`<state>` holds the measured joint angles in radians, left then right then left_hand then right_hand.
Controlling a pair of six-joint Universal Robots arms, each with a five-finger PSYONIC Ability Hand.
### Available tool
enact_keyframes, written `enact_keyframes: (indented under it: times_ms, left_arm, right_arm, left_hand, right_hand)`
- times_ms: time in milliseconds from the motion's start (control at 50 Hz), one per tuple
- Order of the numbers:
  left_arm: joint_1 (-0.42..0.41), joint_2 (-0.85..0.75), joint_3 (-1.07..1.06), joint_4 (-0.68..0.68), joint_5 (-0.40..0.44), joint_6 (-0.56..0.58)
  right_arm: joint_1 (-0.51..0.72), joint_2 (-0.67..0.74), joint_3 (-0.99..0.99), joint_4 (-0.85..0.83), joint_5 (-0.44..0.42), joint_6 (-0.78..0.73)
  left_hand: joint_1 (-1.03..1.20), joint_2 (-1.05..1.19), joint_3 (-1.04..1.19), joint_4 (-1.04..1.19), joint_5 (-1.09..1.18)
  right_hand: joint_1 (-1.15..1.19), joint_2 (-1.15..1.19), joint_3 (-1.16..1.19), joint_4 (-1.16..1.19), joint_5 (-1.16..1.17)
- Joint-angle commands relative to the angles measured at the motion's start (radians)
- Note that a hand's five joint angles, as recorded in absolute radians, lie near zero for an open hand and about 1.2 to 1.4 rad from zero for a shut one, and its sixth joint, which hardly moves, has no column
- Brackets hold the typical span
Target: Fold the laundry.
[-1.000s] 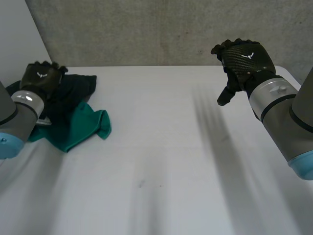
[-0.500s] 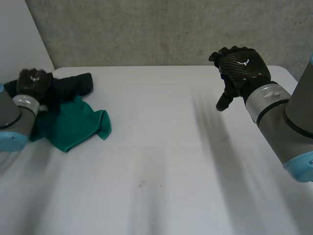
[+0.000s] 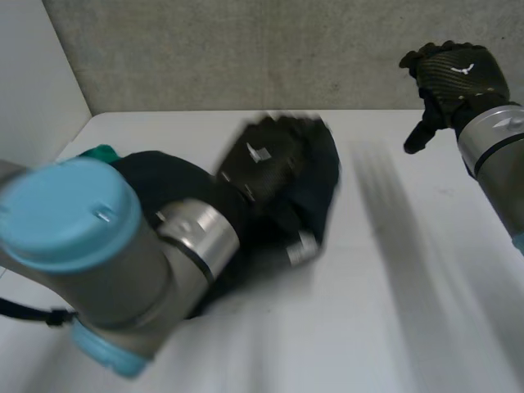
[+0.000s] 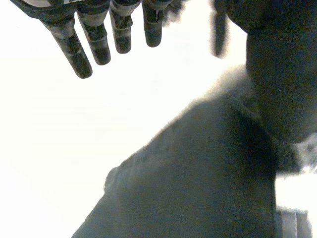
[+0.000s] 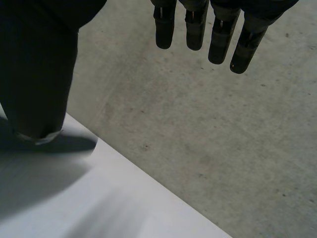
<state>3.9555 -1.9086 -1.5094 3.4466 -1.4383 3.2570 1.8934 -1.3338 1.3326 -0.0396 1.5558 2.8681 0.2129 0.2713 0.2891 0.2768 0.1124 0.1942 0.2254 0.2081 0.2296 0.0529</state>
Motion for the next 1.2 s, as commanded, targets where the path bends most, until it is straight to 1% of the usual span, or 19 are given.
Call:
enact_keyframes:
  times_ms: [20, 60, 100, 120, 140, 180, 200, 220, 240, 280, 300, 380, 420, 460, 520, 620, 740, 820, 1200]
  left_arm:
    - [0.043, -0.029, 0.009, -0.056, 0.036, 0.015]
    - [0.100, -0.024, 0.014, -0.063, 0.026, 0.020]
    - [0.134, -0.021, 0.014, -0.066, 0.022, 0.029]
    - [0.154, -0.018, 0.014, -0.067, 0.022, 0.035]
    - [0.192, -0.010, 0.009, -0.070, 0.021, 0.055]
    - [0.229, 0.002, 0.003, -0.076, 0.018, 0.075]
    - [0.246, 0.009, -0.001, -0.082, 0.015, 0.084]
    - [0.279, 0.025, -0.012, -0.101, 0.009, 0.099]
    - [0.295, 0.031, -0.018, -0.110, 0.007, 0.104]
    - [0.329, 0.042, -0.032, -0.125, 0.004, 0.104]
    - [0.361, 0.052, -0.047, -0.139, 0.002, 0.104]
    - [0.421, 0.074, -0.086, -0.156, 0.006, 0.102]
    - [0.433, 0.088, -0.104, -0.156, 0.009, 0.104]
    - [0.445, 0.106, -0.127, -0.155, 0.010, 0.102]
    - [0.453, 0.118, -0.147, -0.155, 0.012, 0.098]
    - [0.453, 0.126, -0.163, -0.149, 0.012, 0.098]
    - [0.445, 0.126, -0.167, -0.144, 0.010, 0.096]
    - [0.444, 0.126, -0.167, -0.142, 0.009, 0.095]
    - [0.444, 0.128, -0.175, -0.142, 0.007, 0.095]
  right_arm:
    - [-0.022, 0.001, -0.018, 0.009, -0.002, -0.001]
    - [-0.019, 0.002, -0.021, 0.017, -0.014, -0.009]
    - [-0.017, 0.002, -0.021, 0.029, -0.036, -0.026]
    - [-0.011, 0.004, -0.021, 0.052, -0.069, -0.051]
    - [-0.008, 0.007, -0.021, 0.067, -0.089, -0.068]
    - [-0.007, 0.008, -0.021, 0.110, -0.129, -0.107]
    - [-0.004, 0.011, -0.018, 0.159, -0.164, -0.146]
    - [-0.004, 0.015, -0.015, 0.184, -0.180, -0.165]
    - [-0.004, 0.015, -0.012, 0.208, -0.193, -0.182]
    - [-0.004, 0.027, 0.000, 0.272, -0.215, -0.208]
    - [-0.004, 0.036, 0.003, 0.291, -0.217, -0.210]
    - [0.016, 0.074, 0.083, 0.308, -0.226, -0.164]
    - [0.027, 0.076, 0.128, 0.274, -0.224, -0.129]
    - [0.036, 0.079, 0.197, 0.196, -0.221, -0.089]
    - [0.042, 0.088, 0.288, 0.097, -0.217, -0.078]
    - [0.056, 0.117, 0.362, 0.004, -0.207, -0.078]
    - [0.067, 0.163, 0.398, -0.028, -0.206, -0.079]
    - [0.067, 0.183, 0.411, -0.052, -0.198, -0.079]
    - [0.072, 0.168, 0.454, -0.057, -0.187, -0.079]
  left_hand:
    - [-0.038, -0.097, -0.115, -0.102, -0.112]
    - [-0.038, -0.097, -0.115, -0.102, -0.112]
    - [-0.038, -0.097, -0.115, -0.102, -0.112]
    - [-0.038, -0.097, -0.115, -0.102, -0.112]
    - [-0.038, -0.097, -0.115, -0.102, -0.112]
    - [-0.038, -0.097, -0.115, -0.102, -0.112]
    - [-0.038, -0.097, -0.115, -0.102, -0.112]
    - [-0.038, -0.097, -0.115, -0.102, -0.112]
    - [-0.038, -0.097, -0.115, -0.102, -0.112]
    - [-0.038, -0.097, -0.115, -0.102, -0.112]
    - [-0.038, -0.097, -0.115, -0.102, -0.112]
    - [-0.038, -0.097, -0.115, -0.102, -0.112]
    - [-0.038, -0.097, -0.115, -0.102, -0.112]
    - [-0.038, -0.097, -0.115, -0.102, -0.112]
    - [-0.038, -0.097, -0.115, -0.102, -0.112]
    - [-0.038, -0.097, -0.115, -0.102, -0.112]
    - [-0.038, -0.097, -0.115, -0.102, -0.112]
    - [-0.038, -0.097, -0.115, -0.102, -0.112]
    - [-0.038, -0.097, -0.115, -0.102, -0.112]
  right_hand:
    - [-0.020, -0.051, -0.034, -0.055, -0.053]
    - [-0.020, -0.051, -0.034, -0.055, -0.053]
    - [-0.020, -0.051, -0.034, -0.055, -0.053]
    - [-0.020, -0.051, -0.034, -0.055, -0.053]
    - [-0.020, -0.051, -0.034, -0.055, -0.053]
    - [-0.020, -0.051, -0.034, -0.055, -0.053]
    - [-0.020, -0.051, -0.034, -0.055, -0.053]
    - [-0.020, -0.051, -0.034, -0.055, -0.053]
    - [-0.020, -0.051, -0.034, -0.055, -0.053]
    - [-0.020, -0.051, -0.034, -0.055, -0.053]
    - [-0.020, -0.051, -0.034, -0.055, -0.053]
    - [-0.020, -0.051, -0.034, -0.055, -0.053]
    - [-0.020, -0.051, -0.034, -0.055, -0.053]
    - [-0.020, -0.051, -0.034, -0.055, -0.053]
    - [-0.001, -0.032, -0.015, -0.036, -0.034]
    - [0.105, 0.074, 0.091, 0.069, 0.072]
    - [0.237, 0.206, 0.223, 0.202, 0.204]
    - [0.240, 0.209, 0.226, 0.205, 0.207]
    - [0.269, 0.238, 0.256, 0.234, 0.236]
